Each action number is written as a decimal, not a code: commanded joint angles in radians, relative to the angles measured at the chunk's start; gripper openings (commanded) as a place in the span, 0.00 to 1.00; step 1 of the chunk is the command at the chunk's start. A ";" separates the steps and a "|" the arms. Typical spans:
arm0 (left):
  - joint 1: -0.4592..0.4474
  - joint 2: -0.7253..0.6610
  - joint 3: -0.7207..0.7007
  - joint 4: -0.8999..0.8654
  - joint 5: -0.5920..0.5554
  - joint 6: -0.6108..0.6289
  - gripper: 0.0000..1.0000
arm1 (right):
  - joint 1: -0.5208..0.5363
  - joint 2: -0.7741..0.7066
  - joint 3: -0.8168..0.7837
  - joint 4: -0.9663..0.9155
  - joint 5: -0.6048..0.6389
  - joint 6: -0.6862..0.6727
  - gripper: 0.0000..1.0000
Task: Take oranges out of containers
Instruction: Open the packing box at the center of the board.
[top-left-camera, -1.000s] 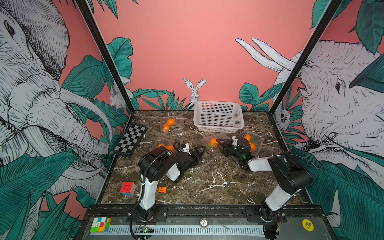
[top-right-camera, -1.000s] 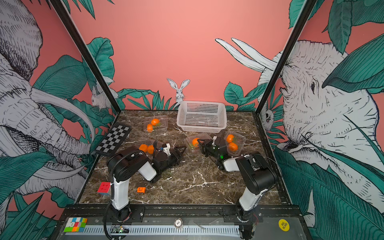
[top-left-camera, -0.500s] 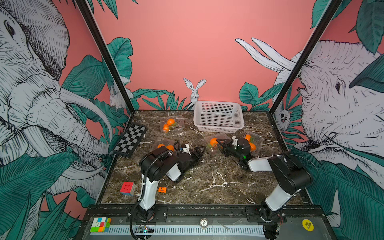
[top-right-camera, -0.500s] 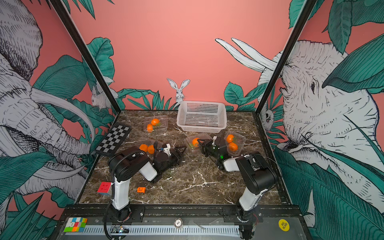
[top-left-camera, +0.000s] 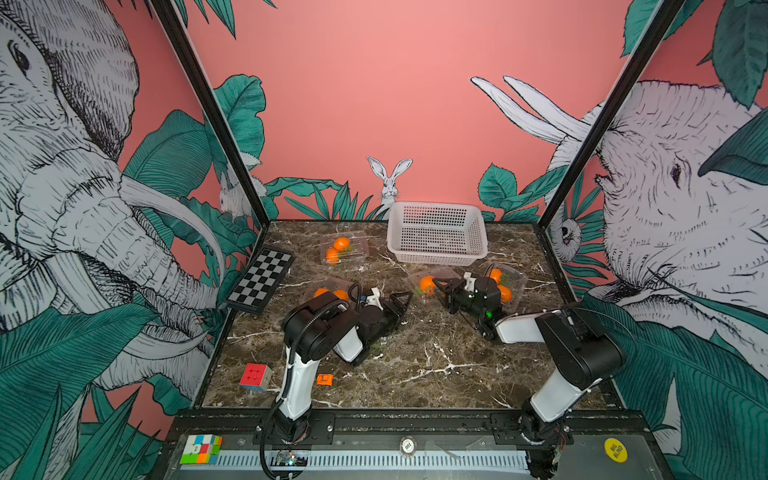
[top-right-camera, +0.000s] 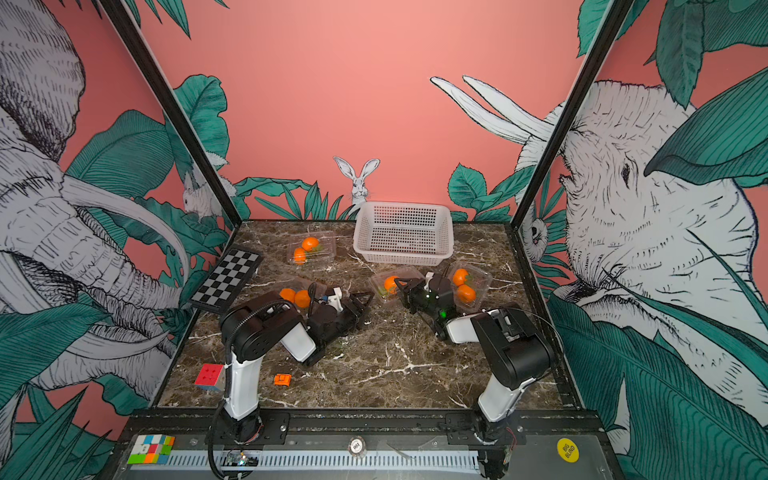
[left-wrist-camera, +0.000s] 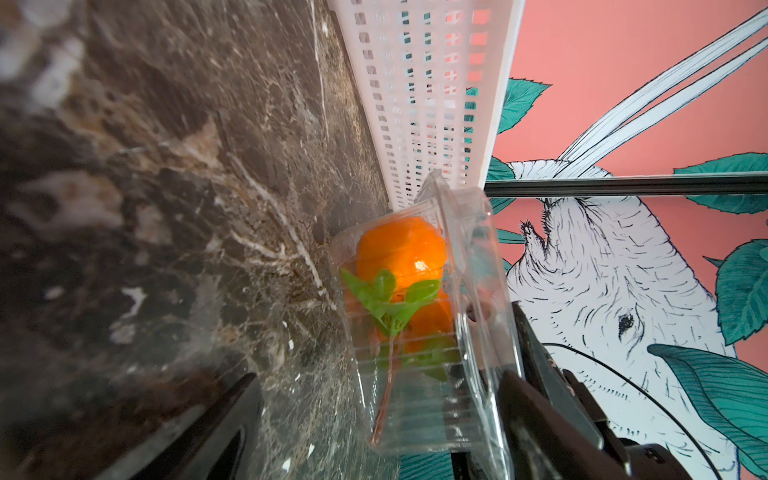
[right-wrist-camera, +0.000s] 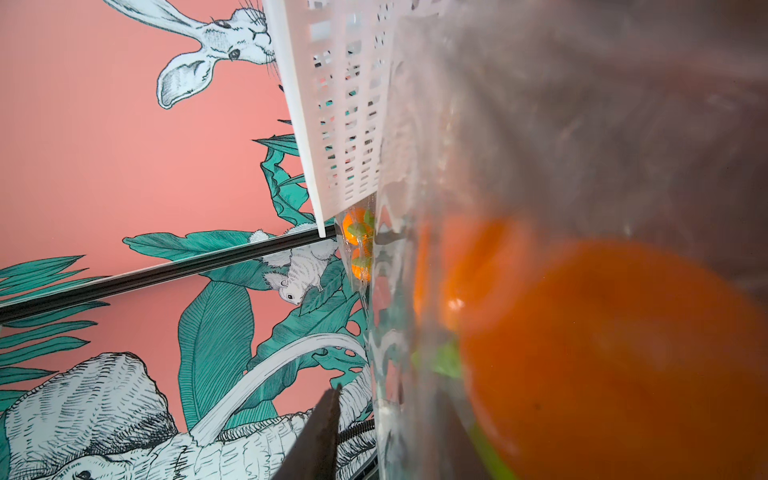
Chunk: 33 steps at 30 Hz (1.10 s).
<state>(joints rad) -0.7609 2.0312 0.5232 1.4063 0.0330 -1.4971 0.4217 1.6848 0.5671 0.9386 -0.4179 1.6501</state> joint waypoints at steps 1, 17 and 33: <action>-0.006 0.035 -0.014 -0.077 -0.018 -0.002 0.89 | 0.008 -0.007 -0.003 0.057 0.011 0.003 0.35; -0.009 0.046 -0.022 -0.065 -0.027 -0.012 0.88 | 0.024 0.006 0.002 0.096 0.020 0.033 0.35; -0.009 0.058 -0.026 -0.055 -0.032 -0.021 0.87 | 0.041 -0.014 -0.009 0.055 0.013 -0.022 0.34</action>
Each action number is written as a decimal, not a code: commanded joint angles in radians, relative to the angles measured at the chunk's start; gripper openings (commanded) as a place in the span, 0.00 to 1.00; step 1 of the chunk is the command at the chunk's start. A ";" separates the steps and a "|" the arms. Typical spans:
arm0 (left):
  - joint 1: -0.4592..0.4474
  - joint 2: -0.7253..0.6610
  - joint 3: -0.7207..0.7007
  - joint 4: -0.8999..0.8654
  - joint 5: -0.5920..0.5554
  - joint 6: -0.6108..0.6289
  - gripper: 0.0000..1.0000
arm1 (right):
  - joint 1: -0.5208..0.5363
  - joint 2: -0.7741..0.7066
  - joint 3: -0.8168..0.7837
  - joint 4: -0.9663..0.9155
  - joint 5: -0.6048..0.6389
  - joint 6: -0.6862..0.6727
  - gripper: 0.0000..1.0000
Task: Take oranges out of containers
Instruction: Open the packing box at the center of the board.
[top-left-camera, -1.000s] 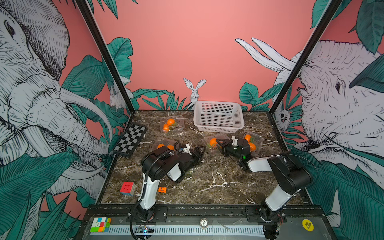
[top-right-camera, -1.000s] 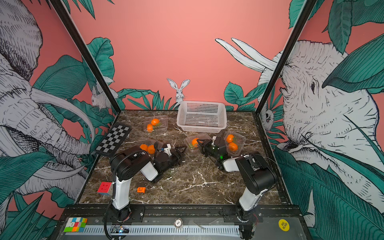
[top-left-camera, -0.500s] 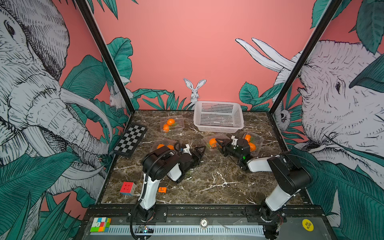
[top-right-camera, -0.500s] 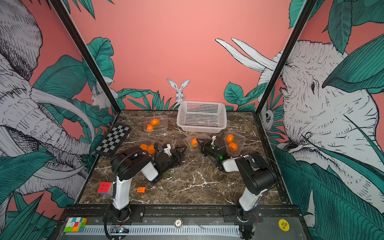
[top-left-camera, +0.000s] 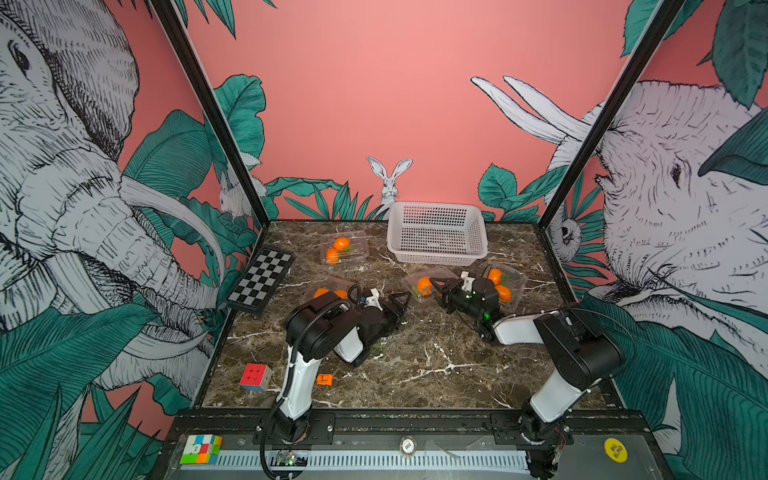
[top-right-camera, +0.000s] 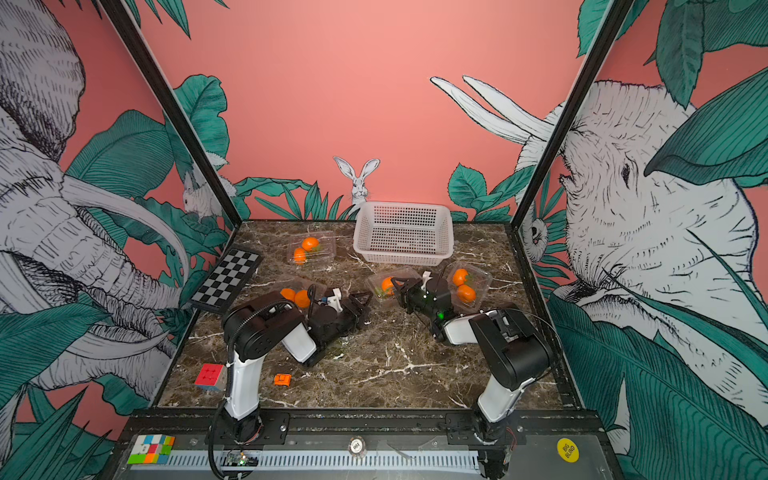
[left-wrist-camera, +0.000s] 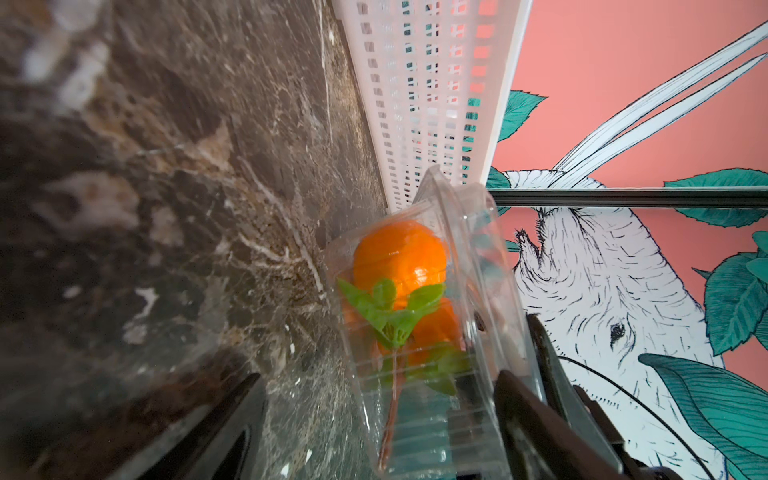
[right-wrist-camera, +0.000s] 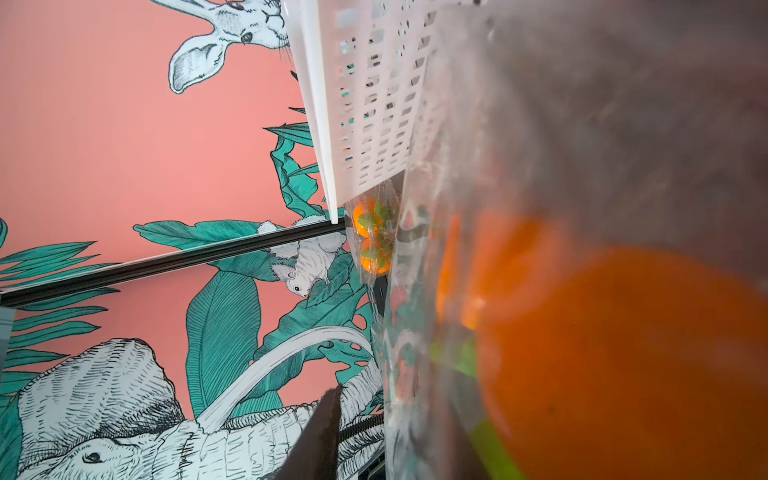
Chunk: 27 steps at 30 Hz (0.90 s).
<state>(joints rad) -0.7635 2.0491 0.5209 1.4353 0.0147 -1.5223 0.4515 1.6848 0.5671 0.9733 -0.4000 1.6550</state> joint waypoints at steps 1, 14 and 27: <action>-0.008 0.042 -0.022 -0.084 -0.013 0.005 0.87 | 0.013 -0.018 -0.005 0.013 -0.008 -0.034 0.34; -0.010 0.057 -0.008 -0.085 -0.006 0.001 0.87 | 0.043 -0.001 0.032 0.034 -0.042 -0.040 0.33; -0.017 0.062 -0.006 -0.085 -0.005 -0.001 0.86 | 0.087 0.052 0.078 0.095 -0.064 -0.019 0.34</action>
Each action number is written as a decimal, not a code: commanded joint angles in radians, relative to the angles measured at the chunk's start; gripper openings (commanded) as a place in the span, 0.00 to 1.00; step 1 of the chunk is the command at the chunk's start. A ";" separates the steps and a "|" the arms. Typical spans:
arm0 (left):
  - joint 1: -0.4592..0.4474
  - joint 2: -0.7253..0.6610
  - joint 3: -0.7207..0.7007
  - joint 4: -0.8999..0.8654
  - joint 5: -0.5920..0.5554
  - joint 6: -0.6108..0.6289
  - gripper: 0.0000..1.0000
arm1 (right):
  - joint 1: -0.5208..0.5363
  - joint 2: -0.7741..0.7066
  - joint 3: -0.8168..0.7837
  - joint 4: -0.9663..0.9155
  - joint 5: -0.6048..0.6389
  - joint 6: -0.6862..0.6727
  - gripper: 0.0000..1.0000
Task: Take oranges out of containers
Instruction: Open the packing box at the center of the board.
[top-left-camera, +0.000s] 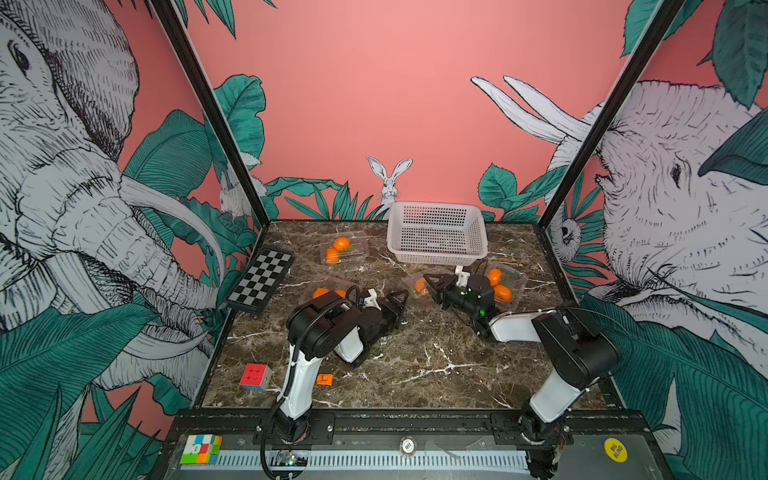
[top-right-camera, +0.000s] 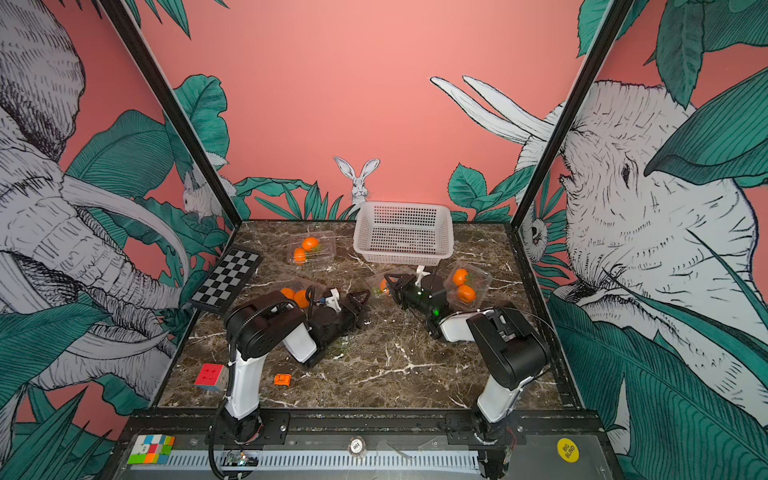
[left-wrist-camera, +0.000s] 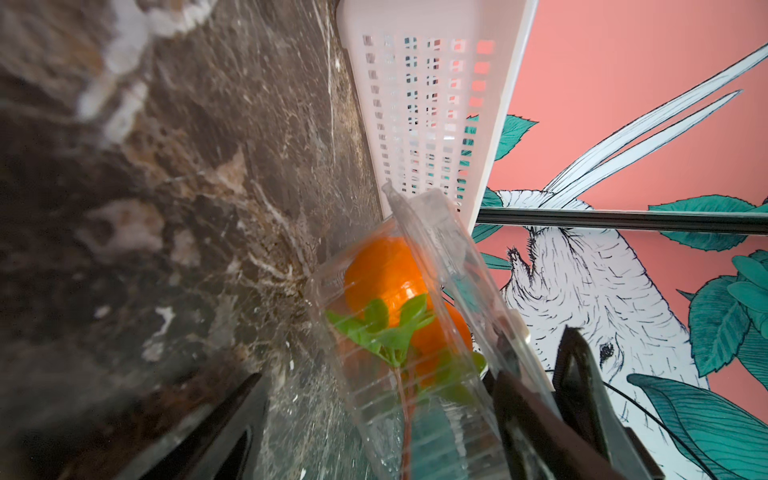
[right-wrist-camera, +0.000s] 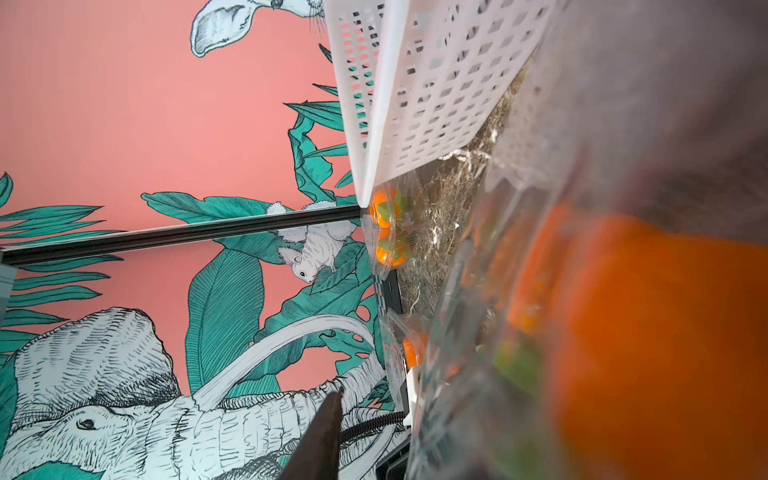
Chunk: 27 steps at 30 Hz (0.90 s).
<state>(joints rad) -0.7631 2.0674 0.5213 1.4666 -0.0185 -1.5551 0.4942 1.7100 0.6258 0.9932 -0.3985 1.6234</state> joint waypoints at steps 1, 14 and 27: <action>-0.018 0.043 -0.007 -0.115 0.028 0.032 0.86 | 0.049 0.034 0.022 0.084 -0.065 0.016 0.34; -0.022 0.048 -0.021 -0.114 0.022 0.037 0.86 | 0.092 0.100 0.043 0.187 -0.053 0.070 0.34; -0.027 0.059 -0.023 -0.114 0.019 0.041 0.85 | 0.119 0.108 0.065 0.211 -0.043 0.097 0.35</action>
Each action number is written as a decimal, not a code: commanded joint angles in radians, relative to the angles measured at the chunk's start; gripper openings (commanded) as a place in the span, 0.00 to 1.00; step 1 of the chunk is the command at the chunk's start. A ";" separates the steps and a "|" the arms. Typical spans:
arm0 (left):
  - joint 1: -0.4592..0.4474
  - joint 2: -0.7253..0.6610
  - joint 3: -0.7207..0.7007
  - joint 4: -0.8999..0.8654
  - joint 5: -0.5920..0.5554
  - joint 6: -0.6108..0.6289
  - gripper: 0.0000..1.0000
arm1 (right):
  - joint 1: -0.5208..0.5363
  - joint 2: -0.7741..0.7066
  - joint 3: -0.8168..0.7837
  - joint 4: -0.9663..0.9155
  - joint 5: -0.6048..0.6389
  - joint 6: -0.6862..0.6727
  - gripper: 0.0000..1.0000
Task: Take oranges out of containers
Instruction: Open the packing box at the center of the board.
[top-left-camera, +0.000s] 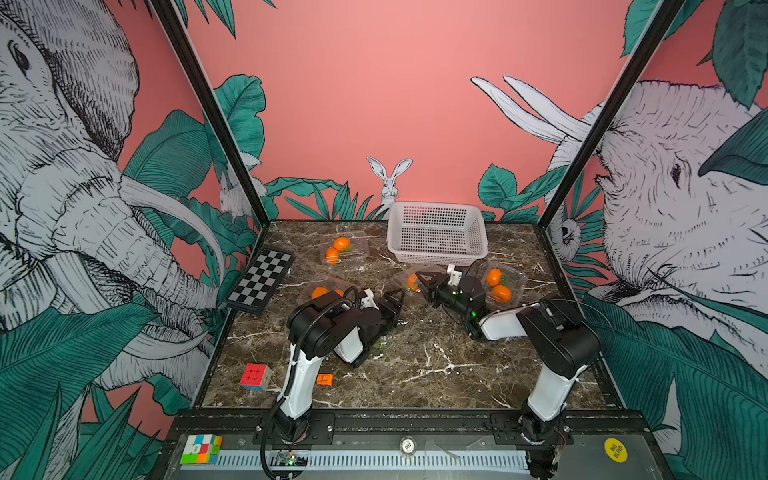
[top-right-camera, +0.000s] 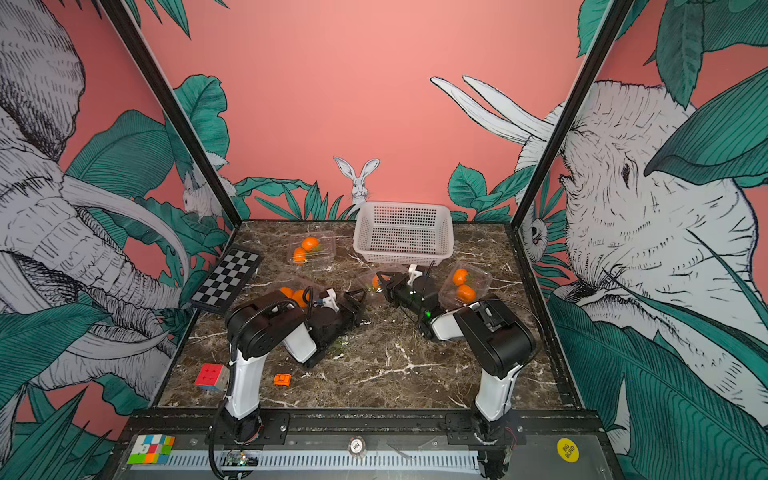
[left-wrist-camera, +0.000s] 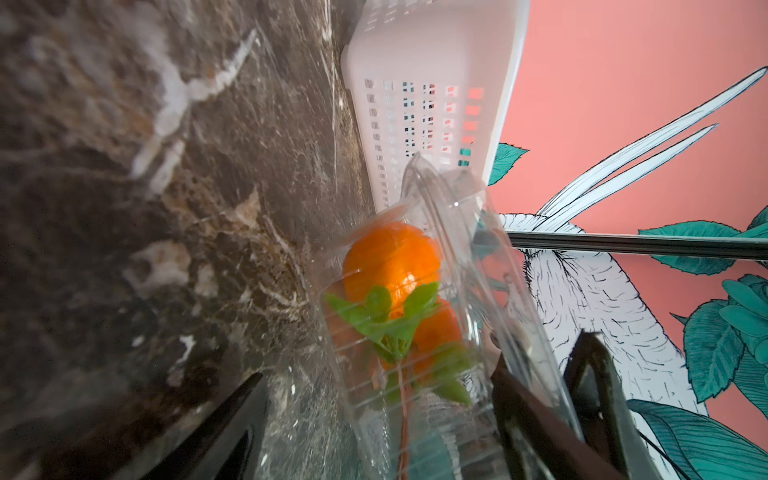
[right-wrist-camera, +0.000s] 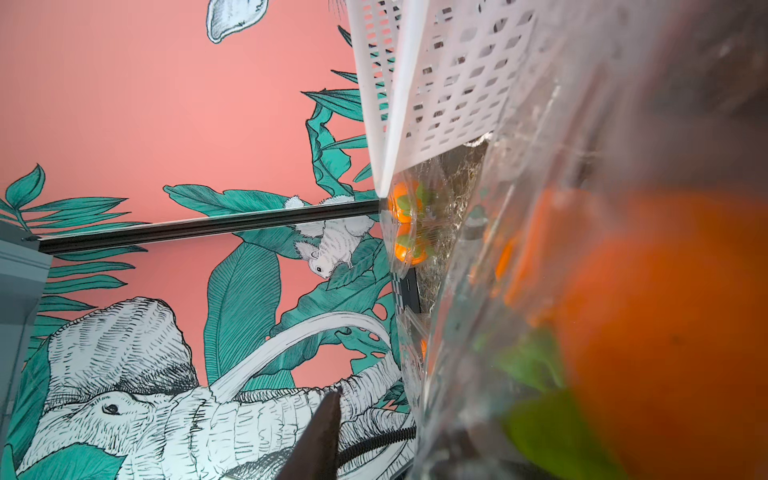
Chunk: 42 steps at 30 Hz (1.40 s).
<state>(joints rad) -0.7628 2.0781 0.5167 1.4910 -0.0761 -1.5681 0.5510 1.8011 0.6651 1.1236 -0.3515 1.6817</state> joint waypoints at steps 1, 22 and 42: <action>-0.028 0.050 -0.020 -0.137 0.076 0.052 0.85 | 0.066 0.019 0.026 0.083 -0.088 0.043 0.35; -0.025 -0.025 -0.053 -0.215 0.061 0.092 0.85 | 0.043 -0.109 0.090 -0.138 -0.100 -0.101 0.50; 0.104 -0.476 0.089 -0.986 0.207 0.326 0.99 | -0.123 -0.351 0.345 -1.130 -0.163 -0.719 0.98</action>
<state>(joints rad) -0.6857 1.6962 0.5449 0.7773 0.0937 -1.3434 0.4305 1.5005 0.9539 0.2554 -0.5320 1.1664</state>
